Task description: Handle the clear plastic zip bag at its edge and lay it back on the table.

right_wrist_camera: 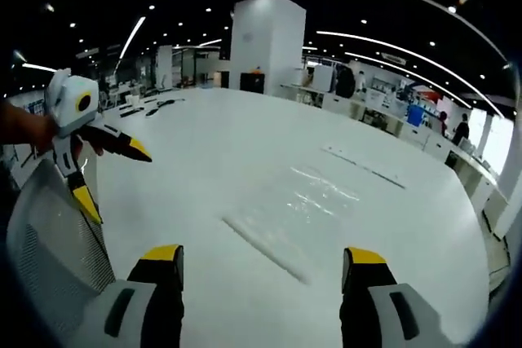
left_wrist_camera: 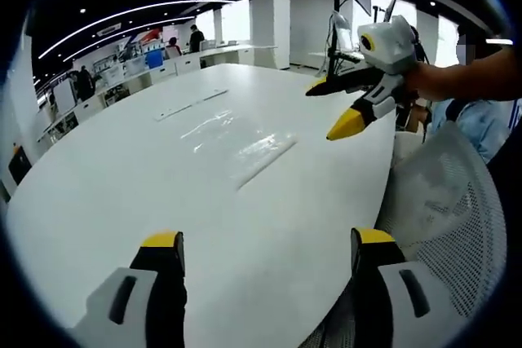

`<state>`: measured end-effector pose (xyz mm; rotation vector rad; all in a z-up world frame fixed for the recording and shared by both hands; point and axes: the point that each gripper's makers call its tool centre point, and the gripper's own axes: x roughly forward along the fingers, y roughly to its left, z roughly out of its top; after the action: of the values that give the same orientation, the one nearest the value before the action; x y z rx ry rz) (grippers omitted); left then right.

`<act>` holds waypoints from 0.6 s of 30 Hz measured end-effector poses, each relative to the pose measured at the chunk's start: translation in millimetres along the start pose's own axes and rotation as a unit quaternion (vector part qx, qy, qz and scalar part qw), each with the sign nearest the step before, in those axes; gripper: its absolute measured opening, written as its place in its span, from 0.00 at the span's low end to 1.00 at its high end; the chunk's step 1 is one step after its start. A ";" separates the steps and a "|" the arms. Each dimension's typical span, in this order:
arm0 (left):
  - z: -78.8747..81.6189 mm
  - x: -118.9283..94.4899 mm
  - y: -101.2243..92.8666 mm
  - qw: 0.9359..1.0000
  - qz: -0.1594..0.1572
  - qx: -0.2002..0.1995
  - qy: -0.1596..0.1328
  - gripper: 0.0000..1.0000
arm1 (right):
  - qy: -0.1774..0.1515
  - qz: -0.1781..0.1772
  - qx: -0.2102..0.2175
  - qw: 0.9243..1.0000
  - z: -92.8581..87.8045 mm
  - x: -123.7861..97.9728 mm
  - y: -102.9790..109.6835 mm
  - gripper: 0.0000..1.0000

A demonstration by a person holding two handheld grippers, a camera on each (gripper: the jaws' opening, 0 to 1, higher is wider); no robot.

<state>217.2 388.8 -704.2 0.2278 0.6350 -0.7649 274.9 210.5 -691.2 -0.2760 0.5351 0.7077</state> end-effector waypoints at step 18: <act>10.6 -16.5 -4.6 0.998 0.030 0.016 -0.047 0.99 | -0.069 -0.027 0.070 0.995 10.3 -41.5 14.4 1.00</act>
<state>209.7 390.6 -685.7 0.2391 0.5250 -0.7234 242.6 202.9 -660.6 -0.1096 0.4413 0.6293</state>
